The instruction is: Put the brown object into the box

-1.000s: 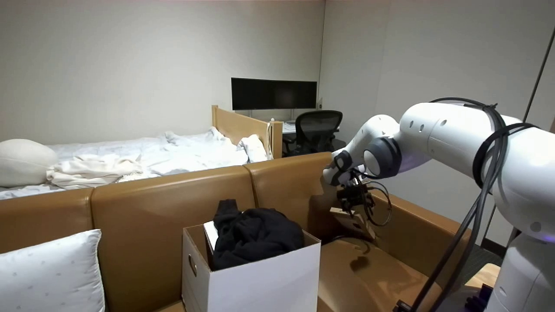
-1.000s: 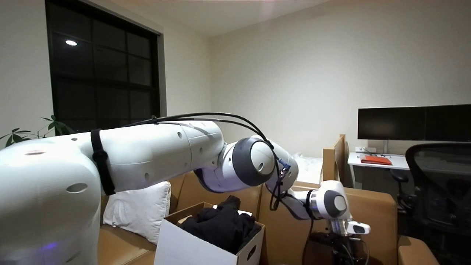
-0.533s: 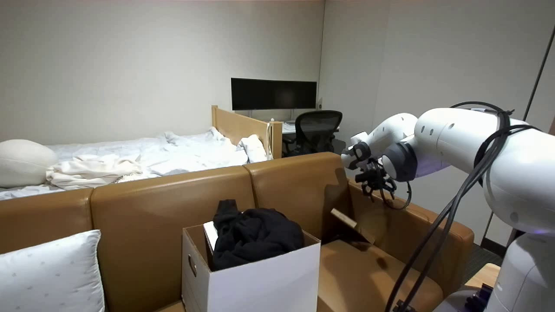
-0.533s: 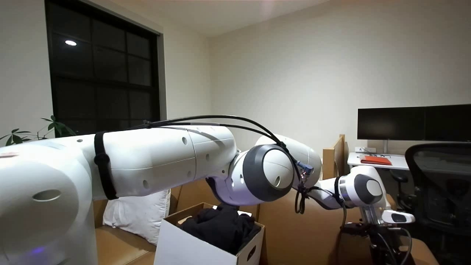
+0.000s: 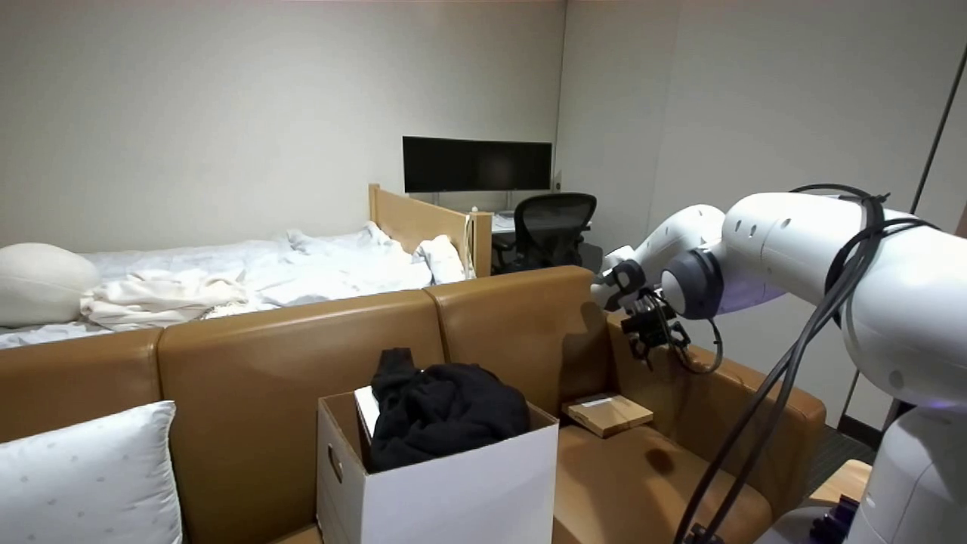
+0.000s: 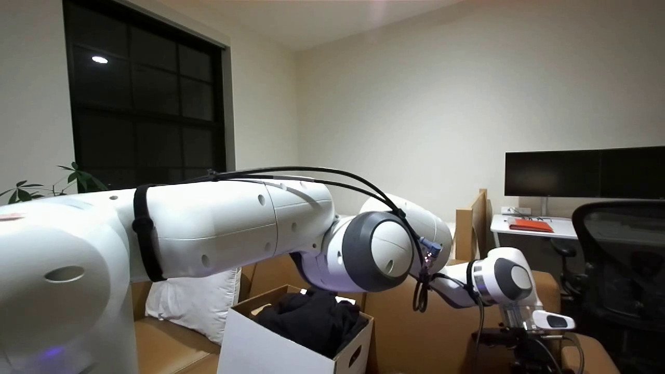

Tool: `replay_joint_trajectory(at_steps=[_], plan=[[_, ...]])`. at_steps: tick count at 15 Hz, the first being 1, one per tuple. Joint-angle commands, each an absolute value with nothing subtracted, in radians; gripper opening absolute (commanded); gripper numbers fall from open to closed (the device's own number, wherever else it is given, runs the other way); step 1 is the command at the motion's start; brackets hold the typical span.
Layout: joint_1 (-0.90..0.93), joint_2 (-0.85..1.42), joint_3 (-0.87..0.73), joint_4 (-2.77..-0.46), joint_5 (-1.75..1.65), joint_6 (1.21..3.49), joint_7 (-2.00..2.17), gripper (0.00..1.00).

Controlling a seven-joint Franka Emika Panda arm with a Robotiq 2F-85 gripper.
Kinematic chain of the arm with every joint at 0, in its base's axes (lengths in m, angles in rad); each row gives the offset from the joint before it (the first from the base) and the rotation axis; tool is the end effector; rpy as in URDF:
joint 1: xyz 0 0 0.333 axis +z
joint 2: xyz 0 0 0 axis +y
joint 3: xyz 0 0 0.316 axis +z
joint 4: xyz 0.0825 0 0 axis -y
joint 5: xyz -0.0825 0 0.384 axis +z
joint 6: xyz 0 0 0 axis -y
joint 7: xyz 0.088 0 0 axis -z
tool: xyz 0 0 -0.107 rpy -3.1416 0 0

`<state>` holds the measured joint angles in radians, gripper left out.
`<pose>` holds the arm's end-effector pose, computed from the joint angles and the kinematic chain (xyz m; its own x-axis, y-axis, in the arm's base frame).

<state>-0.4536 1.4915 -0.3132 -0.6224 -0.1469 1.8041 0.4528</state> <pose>0.6125 -0.4387 0.0418 0.5817 -0.8091 -0.0836 -0.6718 -0.5358 0.5115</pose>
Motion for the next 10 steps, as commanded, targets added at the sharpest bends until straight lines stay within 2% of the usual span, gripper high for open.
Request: replay_joint_trajectory(at_steps=[1,7,10], plan=[[-0.407,1.495,-0.278,-0.674,-0.192,1.813,0.333,1.0],[-0.285,1.503,-0.279,-0.758,-0.286,1.84,0.216,1.0],[-0.255,1.505,-0.254,-0.827,-0.316,2.038,0.192,1.0]])
